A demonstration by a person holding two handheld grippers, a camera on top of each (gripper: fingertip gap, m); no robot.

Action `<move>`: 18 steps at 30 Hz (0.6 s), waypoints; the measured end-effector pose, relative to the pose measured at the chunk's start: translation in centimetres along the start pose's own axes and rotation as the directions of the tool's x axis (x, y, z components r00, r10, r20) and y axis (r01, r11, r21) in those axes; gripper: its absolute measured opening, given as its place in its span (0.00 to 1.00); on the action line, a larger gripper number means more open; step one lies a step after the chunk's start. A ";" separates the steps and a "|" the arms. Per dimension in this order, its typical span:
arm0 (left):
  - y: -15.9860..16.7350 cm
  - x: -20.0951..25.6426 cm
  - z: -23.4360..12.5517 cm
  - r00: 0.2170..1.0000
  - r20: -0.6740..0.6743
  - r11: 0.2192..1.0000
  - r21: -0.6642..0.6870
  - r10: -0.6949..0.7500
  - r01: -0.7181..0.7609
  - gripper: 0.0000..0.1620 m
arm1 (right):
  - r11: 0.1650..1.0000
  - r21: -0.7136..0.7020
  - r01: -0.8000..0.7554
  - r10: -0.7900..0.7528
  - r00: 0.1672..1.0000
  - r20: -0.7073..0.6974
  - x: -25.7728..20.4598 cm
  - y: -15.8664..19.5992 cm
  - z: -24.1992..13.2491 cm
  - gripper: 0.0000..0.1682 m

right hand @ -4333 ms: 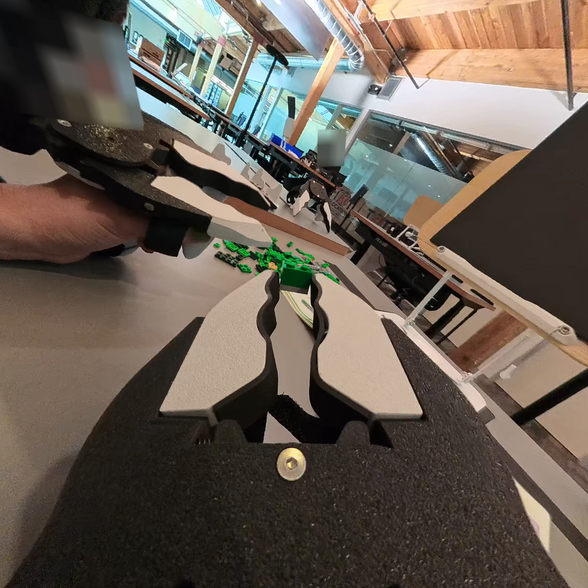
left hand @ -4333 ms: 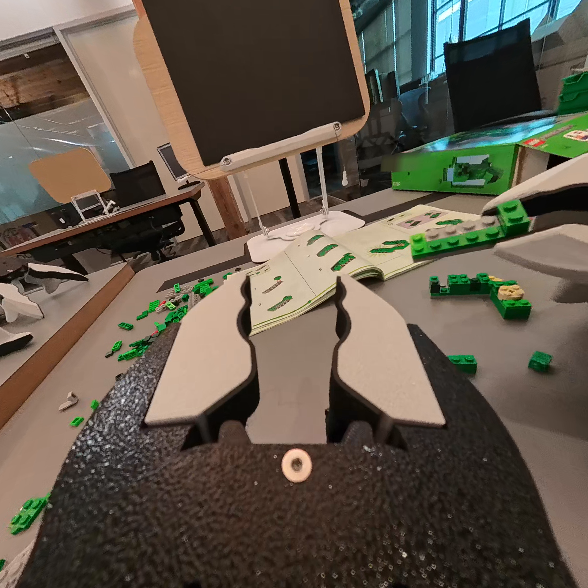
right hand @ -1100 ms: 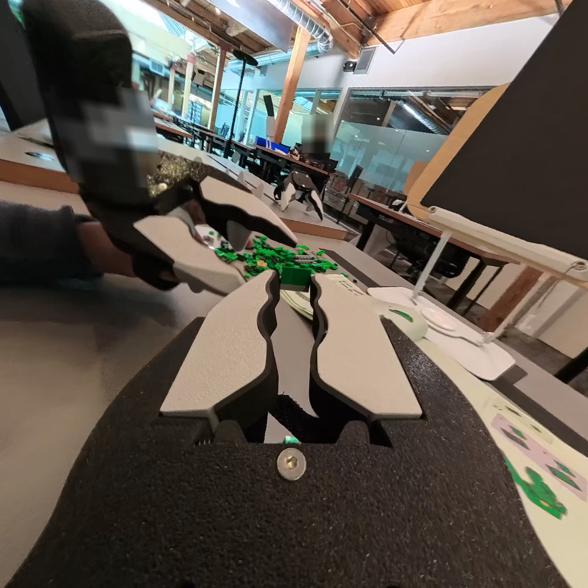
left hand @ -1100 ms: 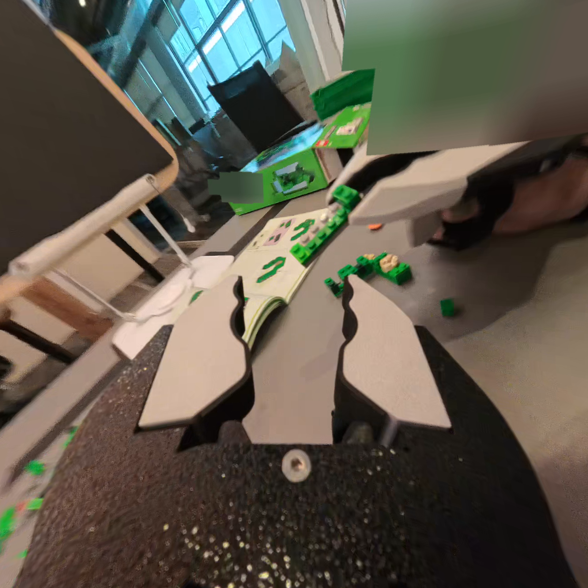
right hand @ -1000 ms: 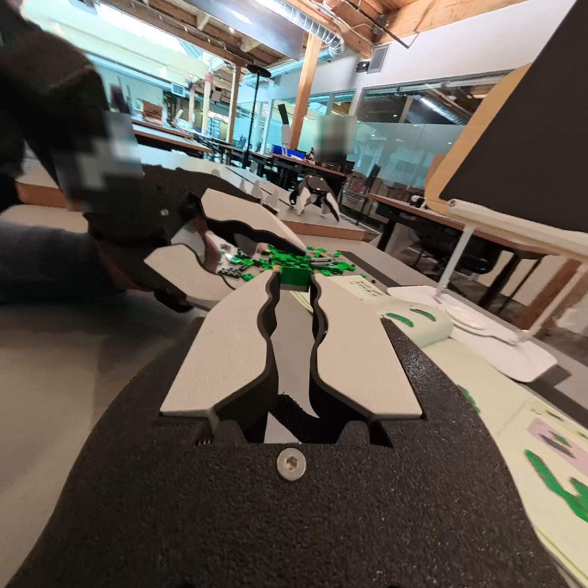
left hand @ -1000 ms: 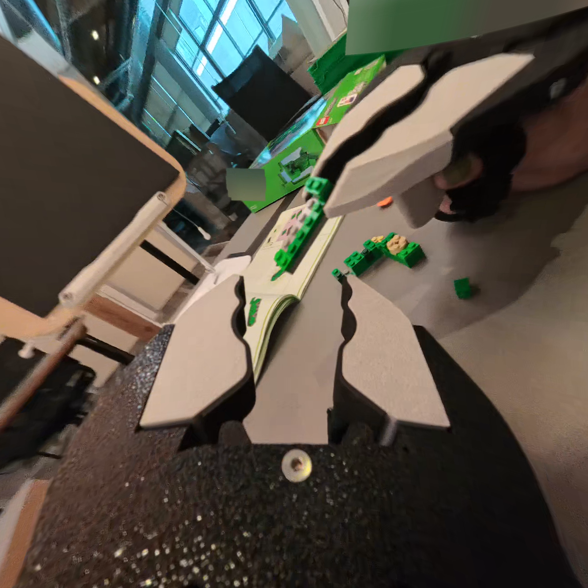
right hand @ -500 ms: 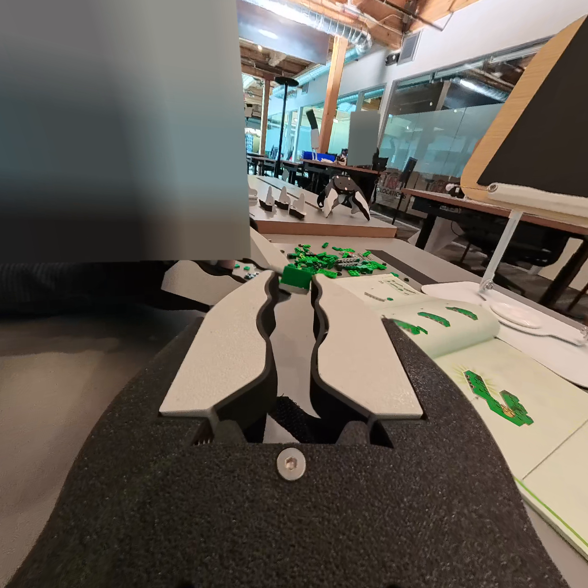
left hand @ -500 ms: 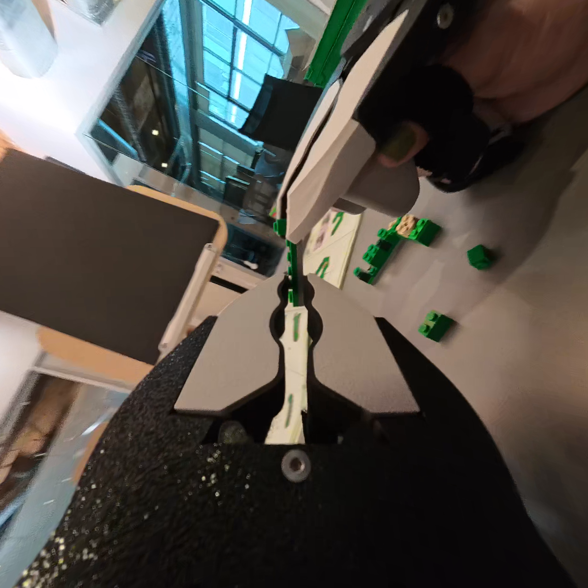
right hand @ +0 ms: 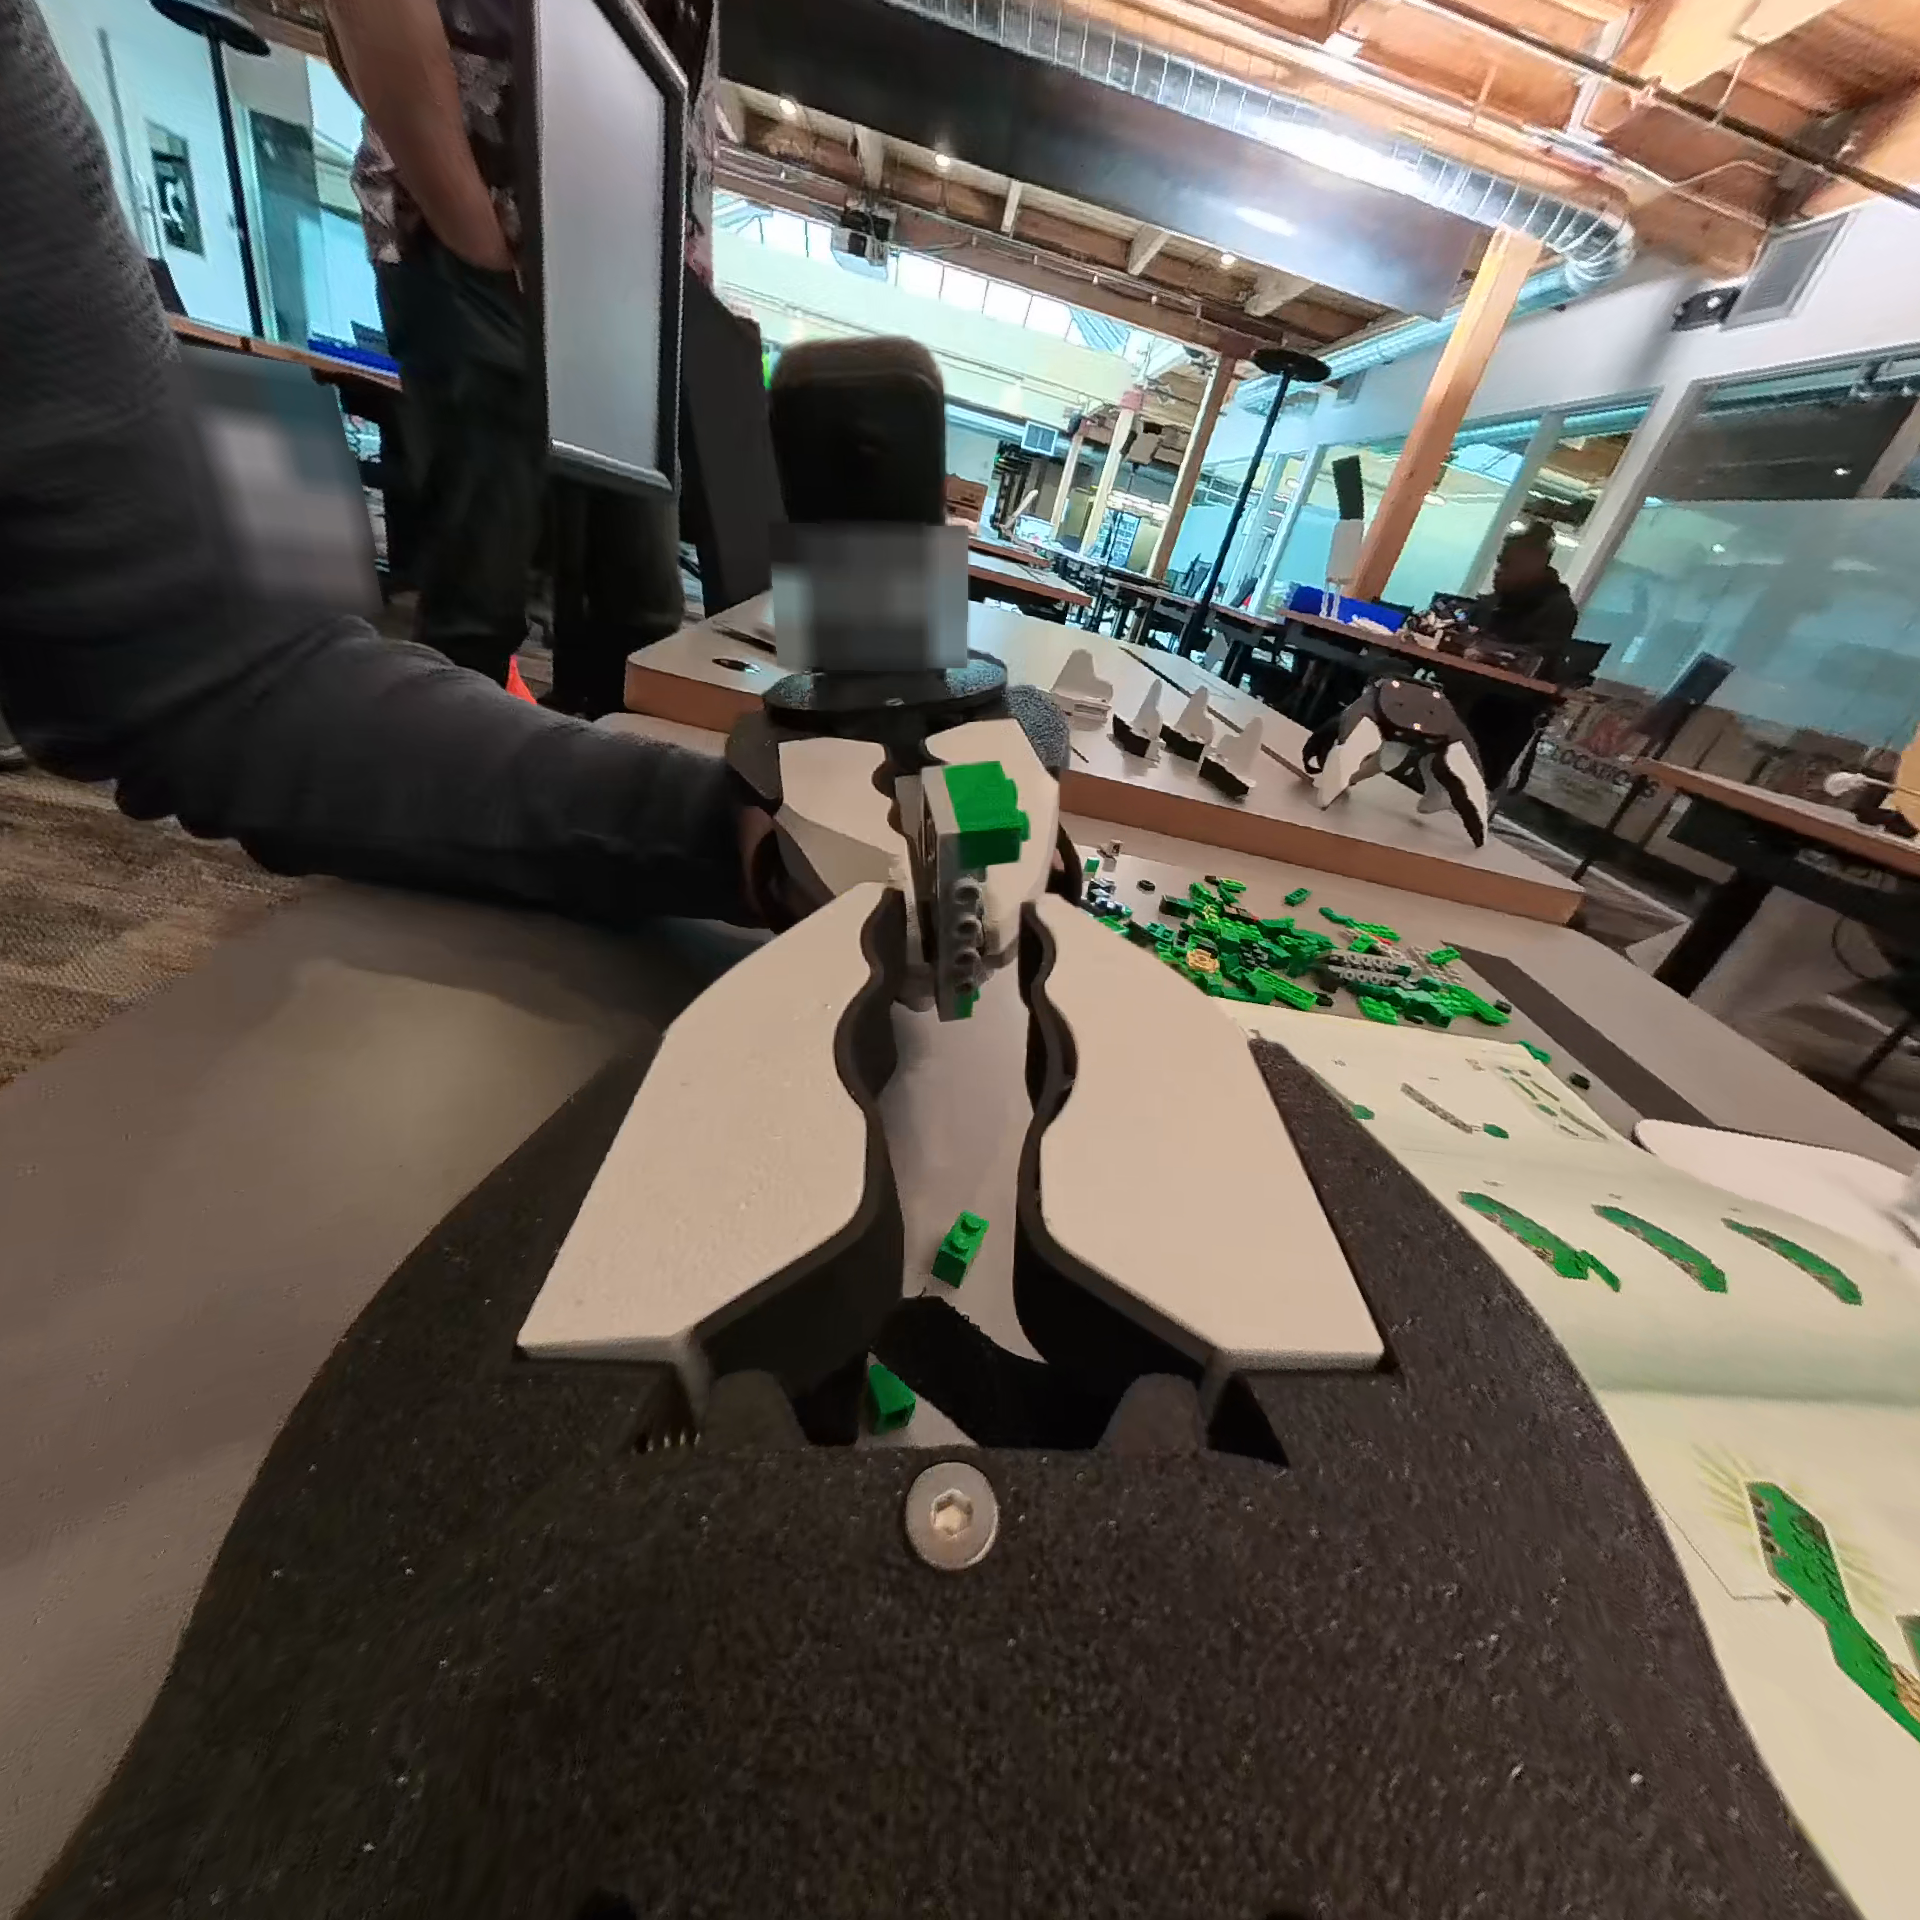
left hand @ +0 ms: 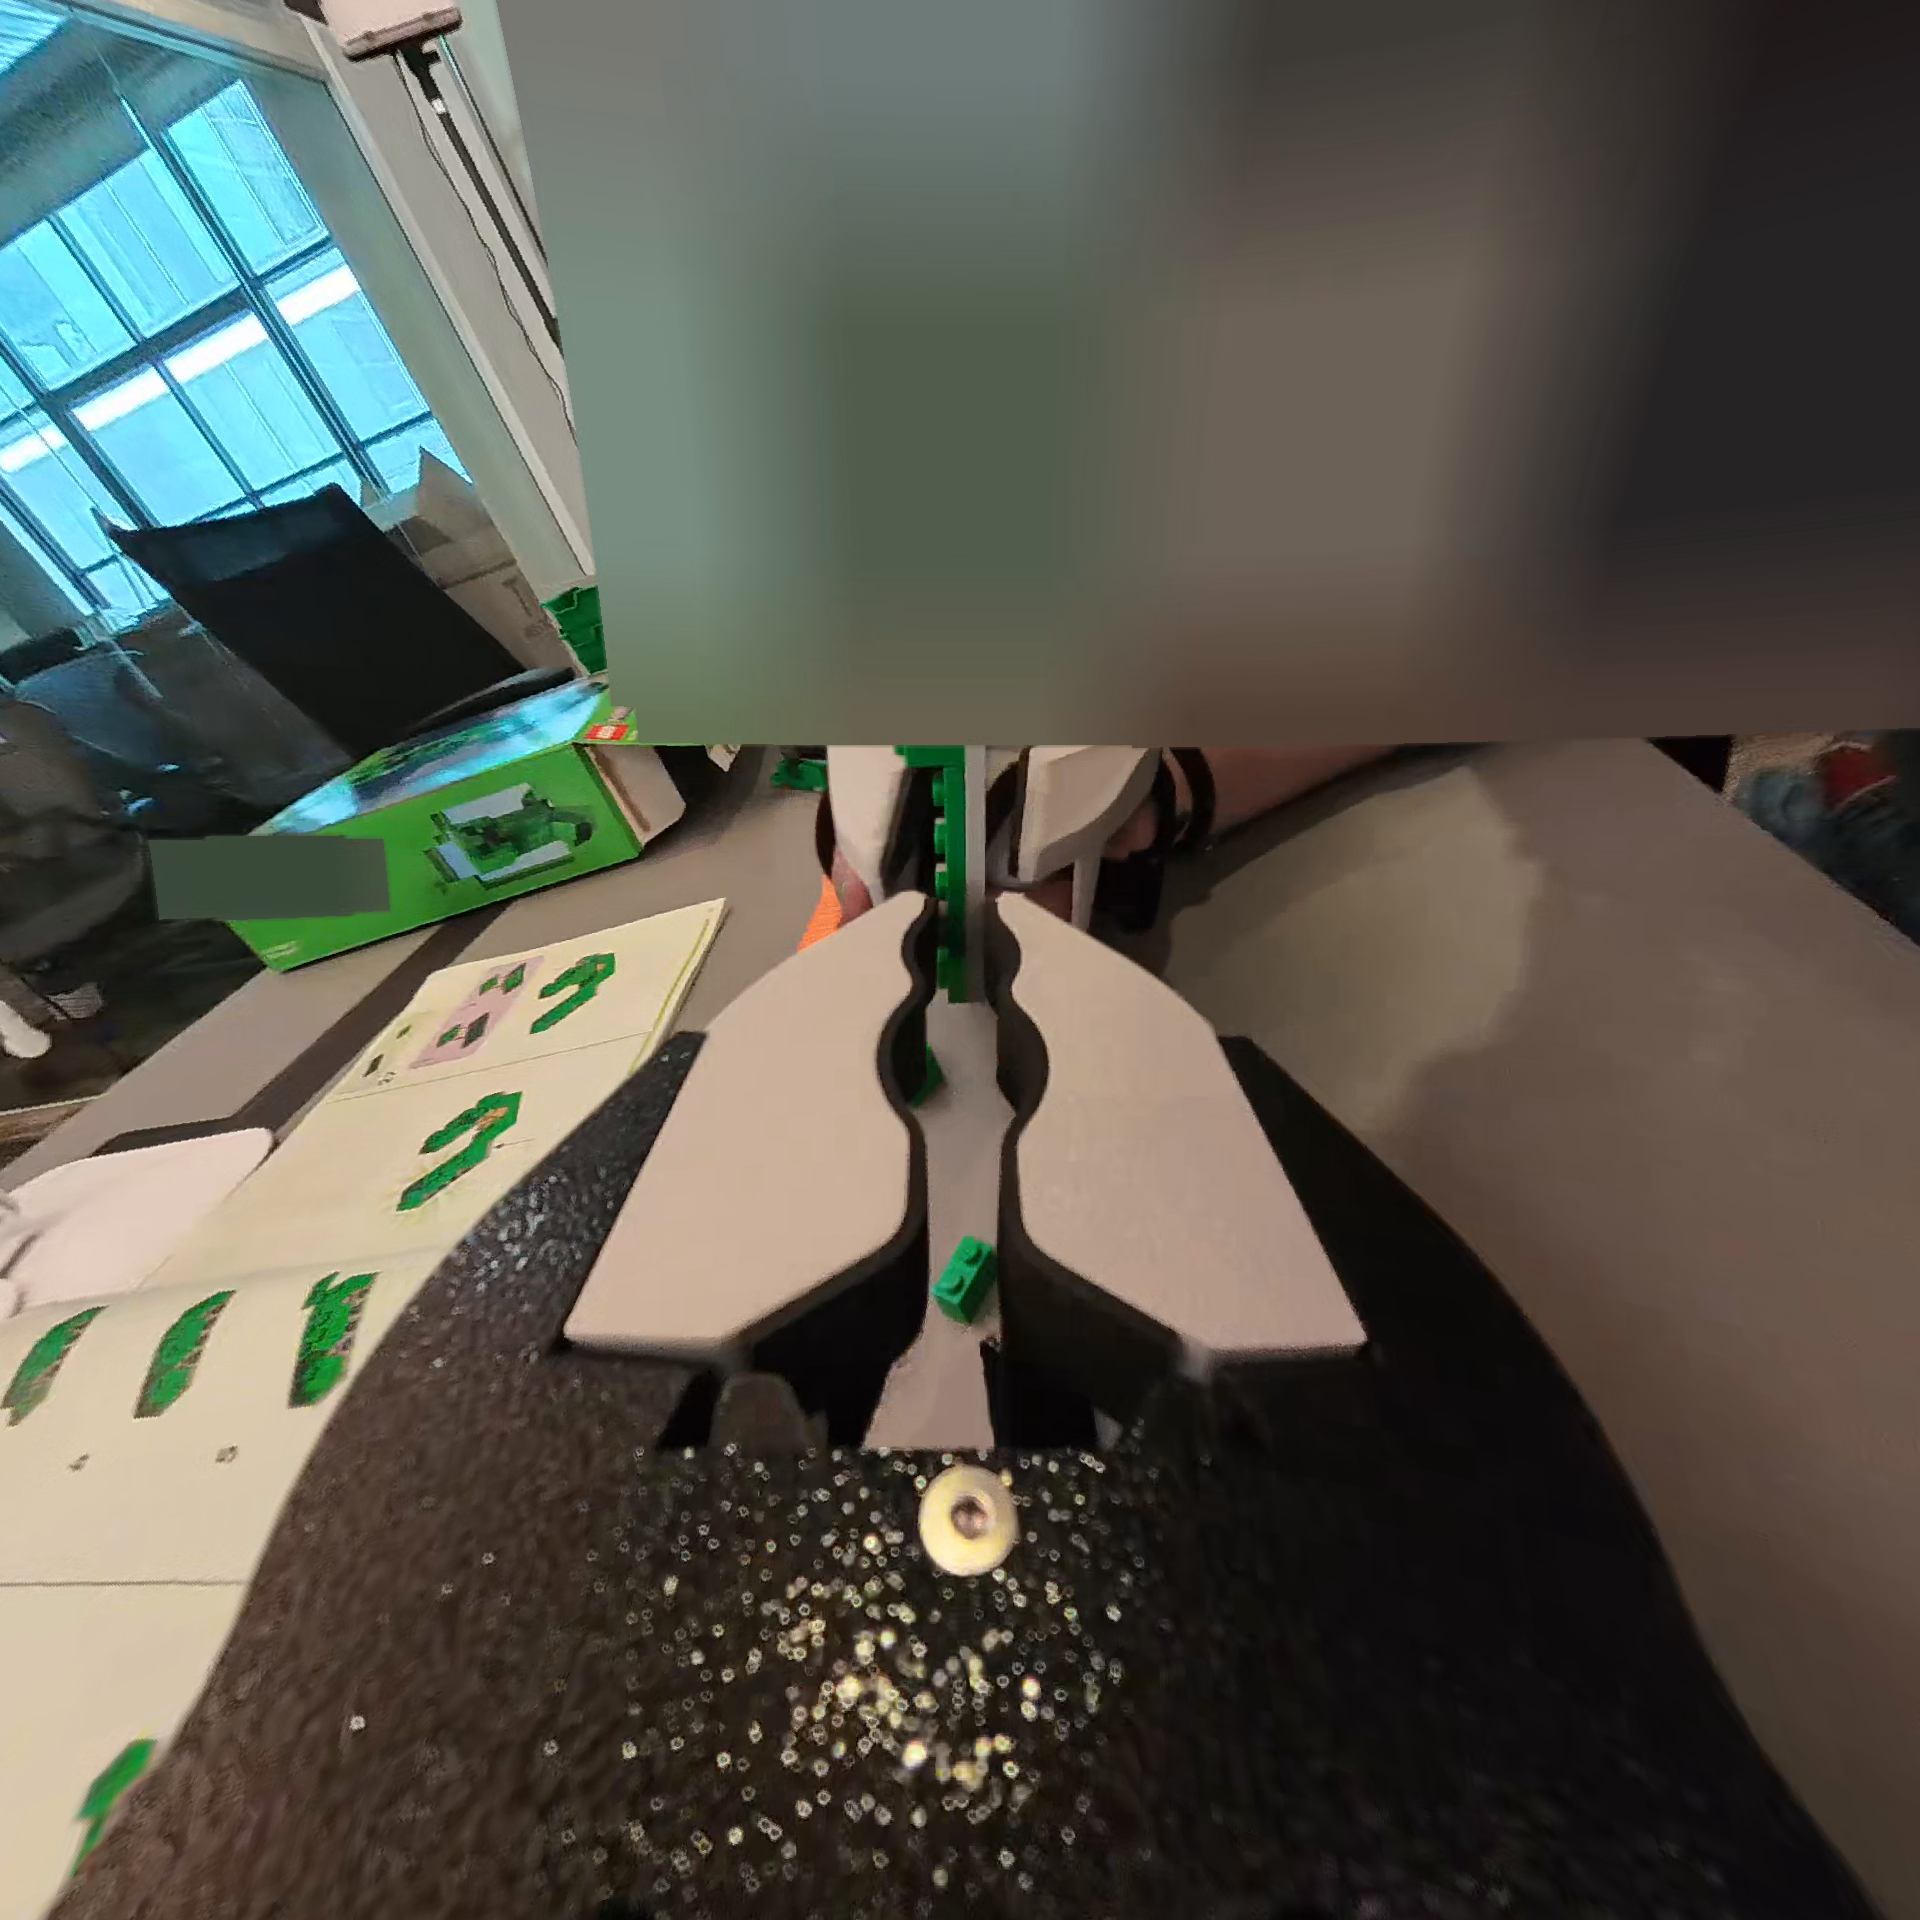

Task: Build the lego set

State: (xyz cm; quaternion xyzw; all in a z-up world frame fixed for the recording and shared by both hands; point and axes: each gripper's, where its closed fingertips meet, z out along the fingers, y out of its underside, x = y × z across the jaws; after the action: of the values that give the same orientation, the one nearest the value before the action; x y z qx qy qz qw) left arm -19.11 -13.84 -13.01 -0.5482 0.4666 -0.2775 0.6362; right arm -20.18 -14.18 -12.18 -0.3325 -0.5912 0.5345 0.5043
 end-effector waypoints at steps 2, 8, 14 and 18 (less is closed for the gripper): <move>0.0 0.1 0.0 1.000 -0.012 1.000 0.009 -0.022 0.022 0.04 | 1.000 0.007 0.002 -0.002 1.000 0.004 -0.1 -0.1 0.0 0.05; 0.5 -1.5 0.0 0.994 0.095 0.999 -0.010 -0.052 0.053 0.10 | 1.000 0.020 0.004 -0.003 0.998 -0.063 0.9 -0.4 -0.4 0.05; 1.0 -4.5 -1.3 0.951 0.308 0.999 -0.039 0.004 0.009 0.21 | 0.968 -0.166 0.191 -0.243 0.883 -0.401 5.3 0.6 -2.0 0.05; 1.1 -5.3 -1.7 0.930 0.369 0.999 -0.041 -0.006 0.023 0.22 | 0.894 -0.338 0.296 -0.430 0.779 -0.456 6.2 1.5 -2.2 0.05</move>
State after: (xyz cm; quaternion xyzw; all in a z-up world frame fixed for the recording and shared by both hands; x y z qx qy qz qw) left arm -23.00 -9.69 -12.49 -0.6080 0.3409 -0.1640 0.6980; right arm -19.98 -7.45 -12.33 -0.4029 -0.5480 0.2385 0.6931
